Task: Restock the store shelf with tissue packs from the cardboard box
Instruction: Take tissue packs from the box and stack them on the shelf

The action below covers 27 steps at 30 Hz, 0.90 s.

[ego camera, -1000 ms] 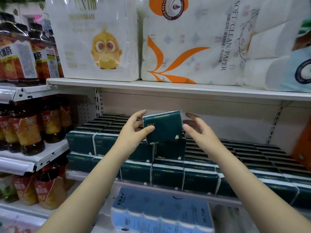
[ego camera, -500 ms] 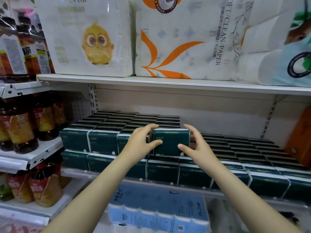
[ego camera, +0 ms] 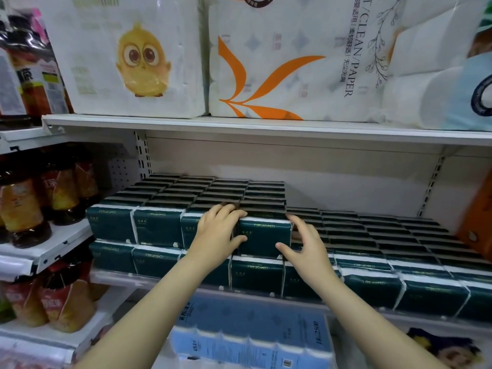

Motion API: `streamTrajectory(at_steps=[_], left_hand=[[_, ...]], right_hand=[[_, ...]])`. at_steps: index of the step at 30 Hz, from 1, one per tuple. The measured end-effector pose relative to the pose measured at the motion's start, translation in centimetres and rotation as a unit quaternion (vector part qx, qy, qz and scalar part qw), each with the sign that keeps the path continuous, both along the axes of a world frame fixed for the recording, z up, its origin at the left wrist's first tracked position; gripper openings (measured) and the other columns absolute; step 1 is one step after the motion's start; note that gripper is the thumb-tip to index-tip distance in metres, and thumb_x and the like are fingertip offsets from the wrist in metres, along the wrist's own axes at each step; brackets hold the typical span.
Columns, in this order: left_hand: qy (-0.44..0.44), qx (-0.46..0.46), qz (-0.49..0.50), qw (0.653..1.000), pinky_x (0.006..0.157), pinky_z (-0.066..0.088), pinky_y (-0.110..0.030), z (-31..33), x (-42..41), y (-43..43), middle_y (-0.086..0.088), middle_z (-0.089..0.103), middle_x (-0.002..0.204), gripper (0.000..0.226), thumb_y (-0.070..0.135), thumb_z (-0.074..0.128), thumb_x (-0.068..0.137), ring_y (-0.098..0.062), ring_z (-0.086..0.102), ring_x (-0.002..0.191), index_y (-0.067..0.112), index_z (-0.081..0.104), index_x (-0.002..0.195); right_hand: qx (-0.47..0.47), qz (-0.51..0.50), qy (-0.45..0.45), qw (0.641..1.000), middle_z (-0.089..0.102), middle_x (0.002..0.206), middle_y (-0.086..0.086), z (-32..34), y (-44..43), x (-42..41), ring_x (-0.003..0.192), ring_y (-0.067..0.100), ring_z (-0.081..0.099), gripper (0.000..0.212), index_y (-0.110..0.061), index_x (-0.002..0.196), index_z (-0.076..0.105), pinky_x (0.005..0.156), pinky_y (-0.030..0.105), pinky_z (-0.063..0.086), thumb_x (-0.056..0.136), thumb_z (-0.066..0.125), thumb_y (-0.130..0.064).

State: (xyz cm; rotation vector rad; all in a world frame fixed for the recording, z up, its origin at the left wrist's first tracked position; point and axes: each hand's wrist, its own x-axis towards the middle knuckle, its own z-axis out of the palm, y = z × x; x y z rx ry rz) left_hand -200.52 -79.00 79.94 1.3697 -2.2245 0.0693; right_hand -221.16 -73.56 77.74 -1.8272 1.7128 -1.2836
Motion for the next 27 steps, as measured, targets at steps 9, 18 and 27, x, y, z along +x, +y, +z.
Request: streamTrajectory(at_steps=[9,18,27], left_hand=[[-0.032,-0.037,-0.005,0.999,0.115,0.016,-0.032,-0.1,-0.1,-0.8,0.007,0.034,0.151,0.059,0.036,0.055,0.095,-0.015,0.027,0.140,0.025,0.032,0.148],[-0.043,-0.042,-0.018,0.998,0.116,0.015,-0.031,-0.1,0.1,-0.9,0.003,0.033,0.152,0.057,0.032,0.055,0.096,-0.018,0.029,0.138,0.020,0.034,0.148],[-0.005,-0.012,-0.017,1.000,0.119,-0.003,-0.035,0.9,1.1,0.4,0.000,0.021,0.158,0.064,0.041,0.053,0.096,-0.024,0.002,0.149,0.022,0.026,0.151]], right_hand=[[0.035,0.018,-0.020,0.999,0.038,0.153,-0.002,0.0,-0.9,0.6,0.070,-0.024,0.051,0.074,-0.031,0.153,0.024,0.066,-0.004,0.038,0.093,0.065,-0.018],[0.048,0.000,-0.029,0.998,0.059,0.131,-0.002,-1.1,-1.5,1.1,0.126,0.018,0.053,0.068,-0.027,0.148,0.031,0.102,0.036,0.048,0.090,0.068,-0.024],[0.045,-0.016,-0.025,0.999,0.036,0.148,-0.013,0.9,-0.1,1.6,0.123,0.003,0.049,0.084,-0.025,0.154,0.021,0.105,0.025,0.038,0.087,0.071,-0.033]])
